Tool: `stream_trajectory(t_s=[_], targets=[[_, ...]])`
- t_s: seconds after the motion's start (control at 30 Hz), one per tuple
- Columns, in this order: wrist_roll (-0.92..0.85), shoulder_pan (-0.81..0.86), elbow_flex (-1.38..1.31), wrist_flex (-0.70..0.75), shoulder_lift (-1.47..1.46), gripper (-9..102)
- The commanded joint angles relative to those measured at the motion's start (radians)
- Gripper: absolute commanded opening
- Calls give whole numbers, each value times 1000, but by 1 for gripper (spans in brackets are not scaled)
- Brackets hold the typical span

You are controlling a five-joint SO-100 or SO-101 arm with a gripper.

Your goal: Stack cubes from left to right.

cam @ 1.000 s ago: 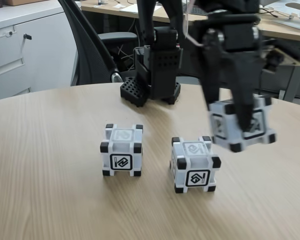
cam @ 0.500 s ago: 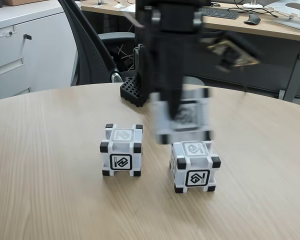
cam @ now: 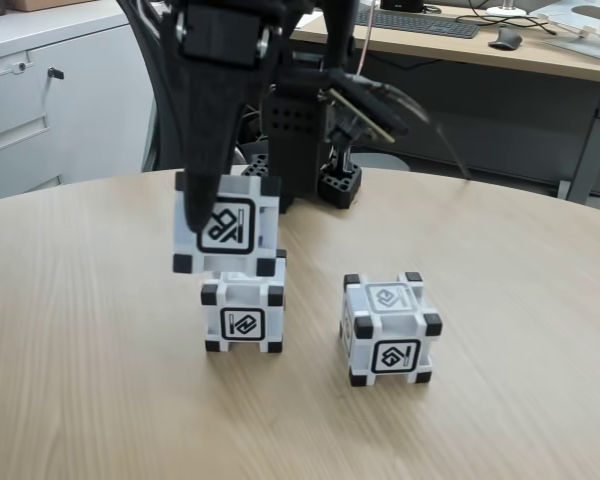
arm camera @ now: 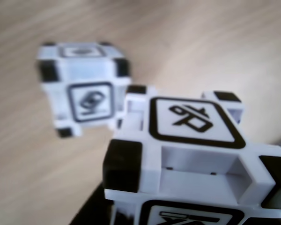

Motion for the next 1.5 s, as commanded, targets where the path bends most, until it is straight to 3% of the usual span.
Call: stream_trajectory(t_s=[0.0,0.17,0.97,1.47], targets=[[8,5,-38,78,20,0],[11,3,-38,132,20,0],[-61,6,-26,121,9,0],[-61,8,-37,120,-150,0]])
